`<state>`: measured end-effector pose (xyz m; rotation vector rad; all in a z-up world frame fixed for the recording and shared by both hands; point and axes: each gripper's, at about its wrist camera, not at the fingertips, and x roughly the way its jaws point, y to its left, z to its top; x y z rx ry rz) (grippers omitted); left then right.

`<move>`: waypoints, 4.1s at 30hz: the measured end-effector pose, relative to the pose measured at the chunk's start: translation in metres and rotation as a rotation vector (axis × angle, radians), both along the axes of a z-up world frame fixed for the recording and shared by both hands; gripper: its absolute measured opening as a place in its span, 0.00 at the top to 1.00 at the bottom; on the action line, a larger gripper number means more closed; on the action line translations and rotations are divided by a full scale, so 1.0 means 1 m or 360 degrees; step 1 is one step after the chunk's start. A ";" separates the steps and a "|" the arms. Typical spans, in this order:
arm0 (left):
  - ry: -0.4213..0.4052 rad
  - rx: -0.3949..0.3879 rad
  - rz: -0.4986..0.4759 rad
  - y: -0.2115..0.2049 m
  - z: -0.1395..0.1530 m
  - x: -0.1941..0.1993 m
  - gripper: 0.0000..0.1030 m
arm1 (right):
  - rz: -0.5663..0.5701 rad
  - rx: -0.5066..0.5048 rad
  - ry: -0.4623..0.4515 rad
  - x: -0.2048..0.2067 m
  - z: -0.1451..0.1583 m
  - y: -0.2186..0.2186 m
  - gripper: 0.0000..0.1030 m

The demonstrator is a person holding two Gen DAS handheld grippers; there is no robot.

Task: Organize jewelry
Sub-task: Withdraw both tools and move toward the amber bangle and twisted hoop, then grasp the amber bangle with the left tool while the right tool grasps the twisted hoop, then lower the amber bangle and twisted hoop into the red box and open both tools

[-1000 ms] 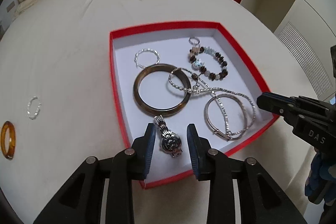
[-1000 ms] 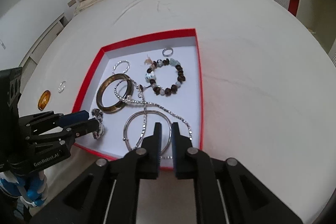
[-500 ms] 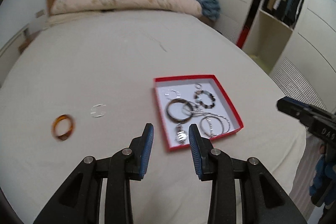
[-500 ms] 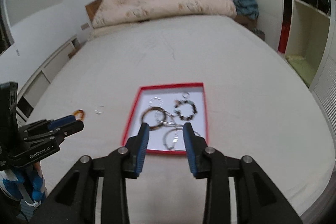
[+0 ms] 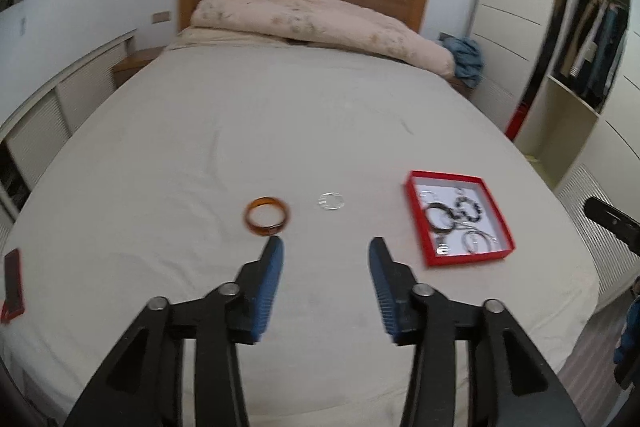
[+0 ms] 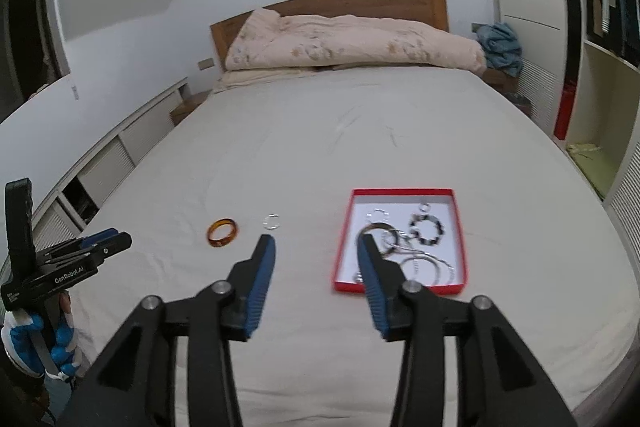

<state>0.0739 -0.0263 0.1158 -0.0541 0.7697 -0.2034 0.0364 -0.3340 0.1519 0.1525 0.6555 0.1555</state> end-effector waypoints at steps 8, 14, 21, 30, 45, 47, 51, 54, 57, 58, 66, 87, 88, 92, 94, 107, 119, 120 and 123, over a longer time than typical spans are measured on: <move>0.0075 0.0027 0.0168 0.039 -0.033 0.013 0.49 | 0.0112 -0.0030 0.0051 0.029 -0.022 0.038 0.59; 0.0162 0.0049 0.0249 0.055 -0.070 0.053 0.49 | 0.0184 -0.0024 0.0135 0.076 -0.059 0.058 0.59; 0.0304 -0.0004 0.0244 0.066 -0.113 0.119 0.49 | 0.0284 -0.0032 0.0297 0.147 -0.113 0.084 0.59; 0.0443 0.0046 0.0186 0.060 -0.169 0.202 0.61 | 0.0353 -0.0026 0.0454 0.240 -0.179 0.113 0.59; 0.0438 0.0153 0.0140 0.057 -0.202 0.222 0.86 | 0.0437 -0.0226 0.0574 0.310 -0.248 0.155 0.83; 0.0422 0.0173 0.0148 0.058 -0.203 0.224 0.89 | 0.0459 -0.0301 0.0555 0.309 -0.249 0.162 0.90; 0.0427 0.0149 0.0173 0.062 -0.198 0.223 0.89 | 0.0455 -0.0320 0.0552 0.312 -0.247 0.164 0.94; 0.0432 0.0156 0.0186 0.065 -0.192 0.217 0.90 | 0.0437 -0.0281 0.0527 0.303 -0.235 0.159 0.96; 0.0422 0.0183 0.0192 0.066 -0.181 0.203 0.90 | 0.0420 -0.0262 0.0483 0.287 -0.216 0.155 0.97; 0.0418 0.0183 0.0194 0.066 -0.177 0.201 0.90 | 0.0412 -0.0249 0.0466 0.281 -0.207 0.152 0.97; 0.0320 0.0154 0.0143 0.049 -0.124 0.153 0.90 | 0.0314 -0.0184 0.0319 0.219 -0.141 0.116 0.97; 0.0279 0.0168 -0.0372 -0.184 -0.096 0.134 0.90 | -0.0203 -0.0086 0.0225 0.132 -0.116 -0.108 0.97; 0.0286 0.0171 -0.0384 -0.192 -0.098 0.134 0.90 | -0.0213 -0.0079 0.0232 0.132 -0.120 -0.113 0.97; 0.0290 0.0185 -0.0413 -0.213 -0.104 0.136 0.90 | -0.0248 -0.0042 0.0250 0.130 -0.134 -0.133 0.97; 0.0287 0.0191 -0.0416 -0.217 -0.105 0.137 0.90 | -0.0256 -0.0026 0.0248 0.129 -0.138 -0.139 0.97; 0.0239 0.0213 -0.0442 -0.232 -0.109 0.149 0.90 | -0.0220 0.0002 0.0195 0.142 -0.138 -0.140 0.97; 0.0247 0.0208 -0.0447 -0.235 -0.115 0.165 0.90 | -0.0194 0.0012 0.0187 0.163 -0.146 -0.135 0.97; 0.0247 0.0209 -0.0448 -0.235 -0.116 0.166 0.90 | -0.0195 0.0012 0.0184 0.164 -0.146 -0.134 0.97; 0.0241 0.0212 -0.0449 -0.235 -0.116 0.172 0.90 | -0.0198 0.0015 0.0174 0.169 -0.146 -0.136 0.97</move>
